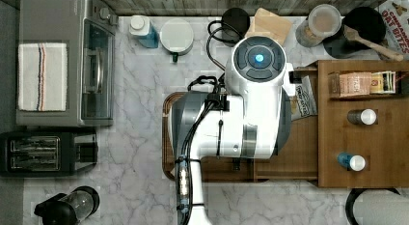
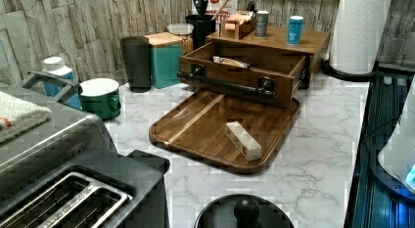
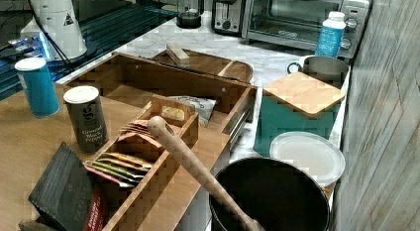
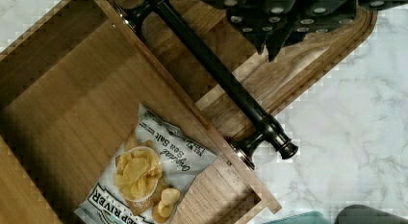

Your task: Close the drawer.

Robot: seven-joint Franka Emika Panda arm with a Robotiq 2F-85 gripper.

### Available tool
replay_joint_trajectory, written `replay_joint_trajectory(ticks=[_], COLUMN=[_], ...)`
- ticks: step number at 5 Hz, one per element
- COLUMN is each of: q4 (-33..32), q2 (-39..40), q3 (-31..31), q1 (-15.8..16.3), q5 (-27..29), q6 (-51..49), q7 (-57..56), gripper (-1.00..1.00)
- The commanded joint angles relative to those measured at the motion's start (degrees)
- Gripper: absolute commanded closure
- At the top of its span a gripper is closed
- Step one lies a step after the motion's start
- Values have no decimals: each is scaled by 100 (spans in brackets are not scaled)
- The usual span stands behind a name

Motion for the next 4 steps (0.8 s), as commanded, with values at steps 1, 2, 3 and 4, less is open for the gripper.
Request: replay_joint_trajectory(ticks=[1,2,3,4], q4=[-2,-746,-1705,-2169], q2=[41,-339,-709,-604], q3=[-15,110,273,402], q1=[-14,63,213,357], q5=[-12,143,245,449], q6=[0,613,1672,2397], q7=[0,-844,-1775,-2556], gripper=[100,100,100,100])
